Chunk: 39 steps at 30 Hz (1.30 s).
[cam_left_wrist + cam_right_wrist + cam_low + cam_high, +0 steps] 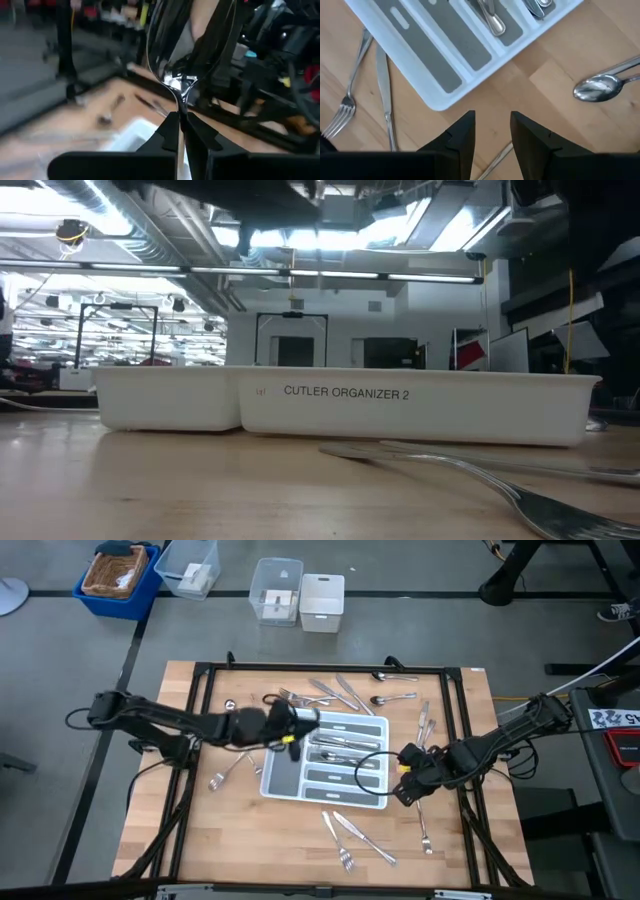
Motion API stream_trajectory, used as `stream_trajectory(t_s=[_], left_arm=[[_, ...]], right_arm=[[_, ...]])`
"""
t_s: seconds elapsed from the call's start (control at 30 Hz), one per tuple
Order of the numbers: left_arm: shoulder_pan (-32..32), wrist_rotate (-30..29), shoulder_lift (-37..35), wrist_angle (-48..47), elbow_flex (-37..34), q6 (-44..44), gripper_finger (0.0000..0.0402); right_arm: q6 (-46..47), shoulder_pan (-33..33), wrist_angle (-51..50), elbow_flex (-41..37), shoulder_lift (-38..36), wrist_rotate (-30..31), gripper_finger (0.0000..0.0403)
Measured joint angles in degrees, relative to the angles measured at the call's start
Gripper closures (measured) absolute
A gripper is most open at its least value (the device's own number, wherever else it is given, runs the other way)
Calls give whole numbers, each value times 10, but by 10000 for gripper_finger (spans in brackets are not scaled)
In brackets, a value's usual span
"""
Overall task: Sort silverware
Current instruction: Put the spoon into the organizer tray
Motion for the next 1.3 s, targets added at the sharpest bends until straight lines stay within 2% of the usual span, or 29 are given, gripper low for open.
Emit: stream_trajectory(t_s=[0.2, 0.3, 0.5, 0.6, 0.93, 1.1, 1.3], left_arm=[[41, 109, 63, 28, 0, 85, 396], [42, 131, 98, 30, 0, 120, 396], [32, 141, 151, 37, 0, 170, 392], [24, 157, 170, 38, 0, 198, 394], [9, 163, 236, 62, 3, 267, 384], [10, 162, 244, 83, 1, 269, 383], [10, 162, 246, 94, 4, 302, 382]], right_arm=[[14, 1, -12, 0, 0, -25, 276], [63, 1, -41, 0, 0, -31, 276], [215, 1, -135, 0, 0, -31, 276], [262, 1, -171, 0, 0, -31, 276], [287, 1, -172, 0, 0, -29, 276], [298, 1, -154, 0, 0, -6, 276], [369, 0, -158, 0, 0, 37, 276]])
